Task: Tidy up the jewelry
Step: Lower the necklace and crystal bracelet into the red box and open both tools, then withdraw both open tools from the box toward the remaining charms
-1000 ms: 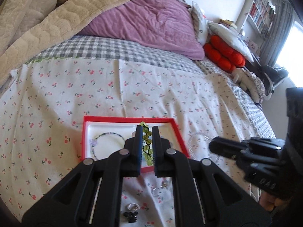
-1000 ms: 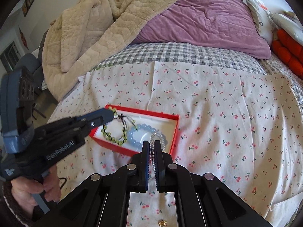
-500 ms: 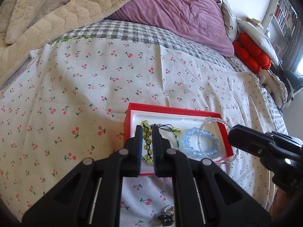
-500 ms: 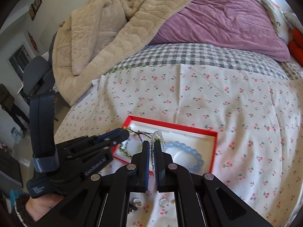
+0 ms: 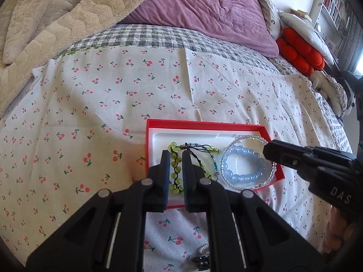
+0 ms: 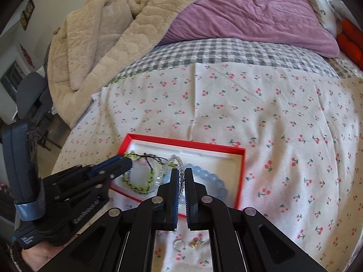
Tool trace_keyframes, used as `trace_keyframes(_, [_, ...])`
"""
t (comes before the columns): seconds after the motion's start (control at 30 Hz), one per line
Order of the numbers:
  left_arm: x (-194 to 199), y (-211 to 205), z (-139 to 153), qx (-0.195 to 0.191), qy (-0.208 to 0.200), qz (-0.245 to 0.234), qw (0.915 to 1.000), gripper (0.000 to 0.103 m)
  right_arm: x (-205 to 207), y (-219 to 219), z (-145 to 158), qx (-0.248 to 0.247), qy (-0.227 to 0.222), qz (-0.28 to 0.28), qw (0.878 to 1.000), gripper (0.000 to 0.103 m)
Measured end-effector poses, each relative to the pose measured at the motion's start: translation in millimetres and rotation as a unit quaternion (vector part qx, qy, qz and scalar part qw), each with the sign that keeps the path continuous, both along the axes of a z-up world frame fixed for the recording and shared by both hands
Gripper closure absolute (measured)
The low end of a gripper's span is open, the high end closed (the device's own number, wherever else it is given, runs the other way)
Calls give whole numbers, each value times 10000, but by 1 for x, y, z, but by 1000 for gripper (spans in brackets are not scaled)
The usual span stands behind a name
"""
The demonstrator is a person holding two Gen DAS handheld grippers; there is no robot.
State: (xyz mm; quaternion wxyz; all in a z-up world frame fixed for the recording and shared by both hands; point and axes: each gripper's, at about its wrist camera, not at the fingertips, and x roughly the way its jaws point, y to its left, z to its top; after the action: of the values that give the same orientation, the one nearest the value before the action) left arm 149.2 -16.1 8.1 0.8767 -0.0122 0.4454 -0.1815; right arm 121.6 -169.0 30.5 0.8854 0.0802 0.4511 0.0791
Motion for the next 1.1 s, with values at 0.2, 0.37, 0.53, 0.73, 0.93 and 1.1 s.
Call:
trace_keyframes(0.2, [-4,-3,4,99,-9,-28,9999,85,2,-8,-4,6,213,-118,9997,91])
trace_keyframes(0.37, [-11,-6,10,213,-32,-89,9997,60,0,-12,-6,36,480,-94,9988,88])
trace_keyframes(0.53, [-24,-6,18,286,-130,-122,9994,35,-12,-13,-3,-149,550,41,9984,83])
trace_keyframes(0.73, [-42,-6,19,378,-34,-187,9991,21,-35,-17,2,-294,492,61,9983,27])
trace_keyframes(0.93, [-65,-2,13,587,123,-315,9977,18,-58,-24,9,-382,396,74,9985,26])
trace_keyframes(1.1, [-85,7,7,740,201,-414,9962,15,-78,-28,3,-626,470,151,9968,24])
